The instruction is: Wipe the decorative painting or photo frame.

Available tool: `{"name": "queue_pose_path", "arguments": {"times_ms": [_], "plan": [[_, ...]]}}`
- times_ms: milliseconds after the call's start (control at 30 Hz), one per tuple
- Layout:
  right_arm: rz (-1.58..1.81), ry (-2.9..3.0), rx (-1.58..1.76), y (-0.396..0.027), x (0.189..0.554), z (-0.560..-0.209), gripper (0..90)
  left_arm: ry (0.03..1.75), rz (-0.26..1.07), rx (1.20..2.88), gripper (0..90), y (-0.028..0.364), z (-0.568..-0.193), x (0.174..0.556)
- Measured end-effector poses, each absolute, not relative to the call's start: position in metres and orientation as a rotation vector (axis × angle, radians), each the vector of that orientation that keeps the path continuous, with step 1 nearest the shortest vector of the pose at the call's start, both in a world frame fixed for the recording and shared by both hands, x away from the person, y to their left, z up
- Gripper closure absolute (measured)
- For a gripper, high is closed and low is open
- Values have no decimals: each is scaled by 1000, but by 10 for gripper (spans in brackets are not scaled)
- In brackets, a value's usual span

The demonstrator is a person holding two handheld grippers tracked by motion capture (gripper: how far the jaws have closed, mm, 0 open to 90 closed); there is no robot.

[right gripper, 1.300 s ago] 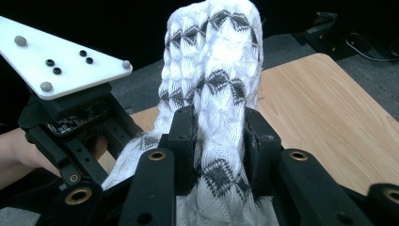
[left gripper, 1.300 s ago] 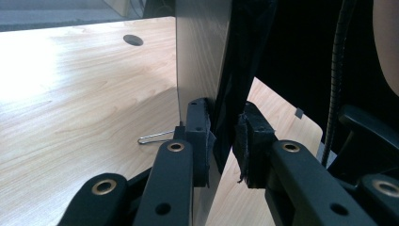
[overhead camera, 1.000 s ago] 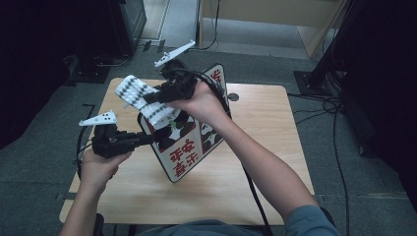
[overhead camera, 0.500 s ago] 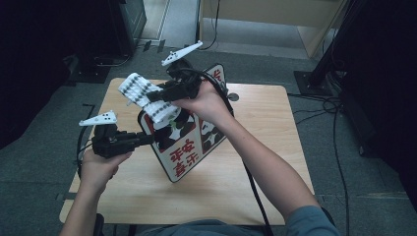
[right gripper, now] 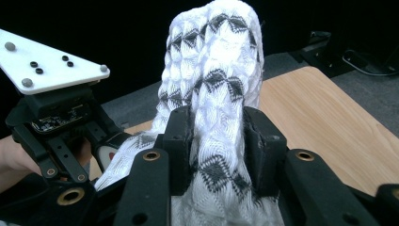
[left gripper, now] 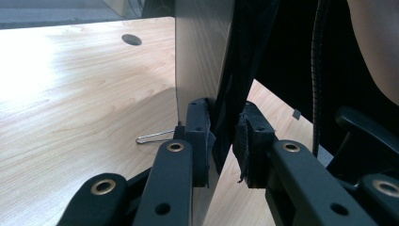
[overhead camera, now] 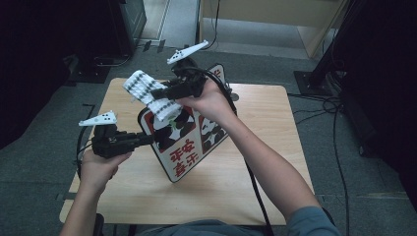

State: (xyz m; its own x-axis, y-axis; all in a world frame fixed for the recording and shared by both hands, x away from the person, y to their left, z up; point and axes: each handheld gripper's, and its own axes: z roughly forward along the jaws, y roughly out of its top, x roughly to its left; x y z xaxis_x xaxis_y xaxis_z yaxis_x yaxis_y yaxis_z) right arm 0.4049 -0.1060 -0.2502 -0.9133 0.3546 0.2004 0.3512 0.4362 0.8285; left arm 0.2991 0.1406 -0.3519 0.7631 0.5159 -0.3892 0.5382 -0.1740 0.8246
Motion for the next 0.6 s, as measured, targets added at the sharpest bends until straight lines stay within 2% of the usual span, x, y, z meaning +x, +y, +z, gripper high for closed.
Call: {"name": "queue_pose_path", "arguments": {"times_ms": [600], "plan": [[1568, 2611, 683, -120, 410, -253, 635, 817, -27, 1817, 769, 140, -352, 299]]}}
